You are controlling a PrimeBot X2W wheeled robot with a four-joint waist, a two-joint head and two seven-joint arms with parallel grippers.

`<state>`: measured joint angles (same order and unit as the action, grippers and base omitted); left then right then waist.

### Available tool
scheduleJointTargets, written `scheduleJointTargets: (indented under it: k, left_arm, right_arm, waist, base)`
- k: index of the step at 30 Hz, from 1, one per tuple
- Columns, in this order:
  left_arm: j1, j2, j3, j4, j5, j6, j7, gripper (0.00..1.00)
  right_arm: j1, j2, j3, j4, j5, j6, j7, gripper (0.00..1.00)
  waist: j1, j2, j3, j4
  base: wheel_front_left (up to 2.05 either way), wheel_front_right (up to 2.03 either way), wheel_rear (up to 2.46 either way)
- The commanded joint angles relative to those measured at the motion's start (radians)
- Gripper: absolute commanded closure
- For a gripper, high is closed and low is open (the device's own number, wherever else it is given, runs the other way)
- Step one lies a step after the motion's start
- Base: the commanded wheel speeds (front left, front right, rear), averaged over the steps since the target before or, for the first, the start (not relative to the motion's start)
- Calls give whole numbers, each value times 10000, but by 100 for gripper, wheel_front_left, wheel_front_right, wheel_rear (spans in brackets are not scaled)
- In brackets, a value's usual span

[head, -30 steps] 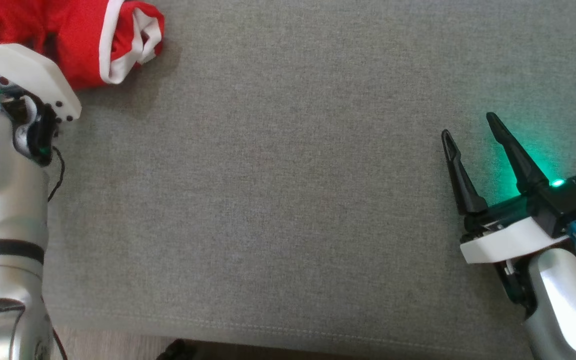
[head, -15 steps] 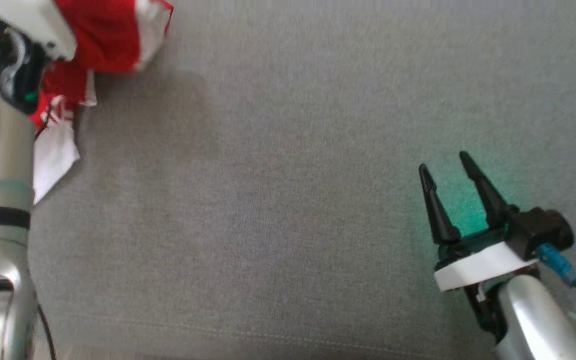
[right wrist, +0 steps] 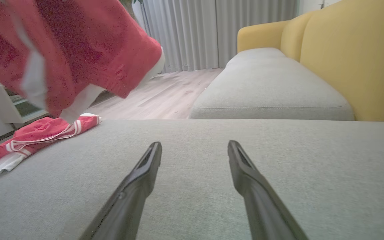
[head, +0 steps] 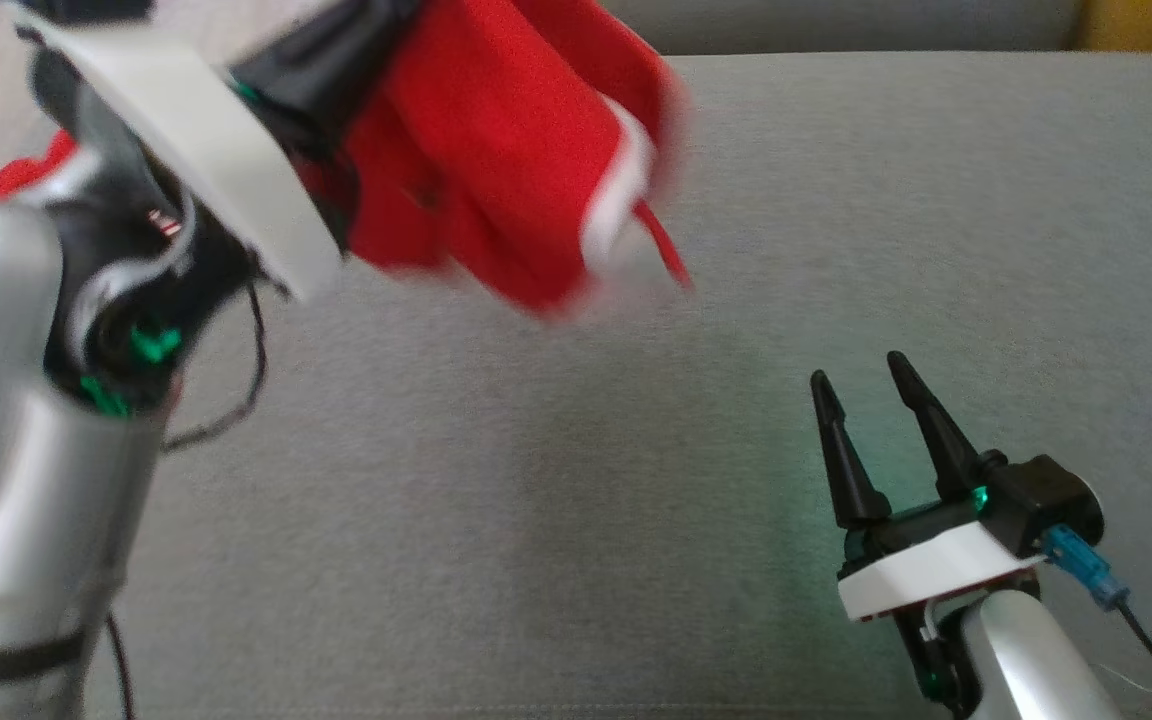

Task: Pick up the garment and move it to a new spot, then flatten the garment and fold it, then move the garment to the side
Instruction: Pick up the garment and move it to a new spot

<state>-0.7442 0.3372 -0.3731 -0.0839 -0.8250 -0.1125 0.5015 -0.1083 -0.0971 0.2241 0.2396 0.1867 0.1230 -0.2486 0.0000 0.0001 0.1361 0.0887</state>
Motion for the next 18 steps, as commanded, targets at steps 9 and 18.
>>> scheduleJointTargets:
  k: [9, 18]
  left_arm:
    - [767, 793, -149, -680, -268, 873, 1560, 100]
    - [462, -734, -254, 4248, 1050, 1632, -1402, 100]
  right_arm:
    - [-456, 355, 722, -467, 257, 77, -130, 0]
    - [-585, 461, 1043, -467, 588, 77, -131, 0]
  waist:
    - [0, -1, 295, -2257]
    - [0, -1, 585, -4076]
  base:
    - [0, 0, 0]
    - [0, 0, 0]
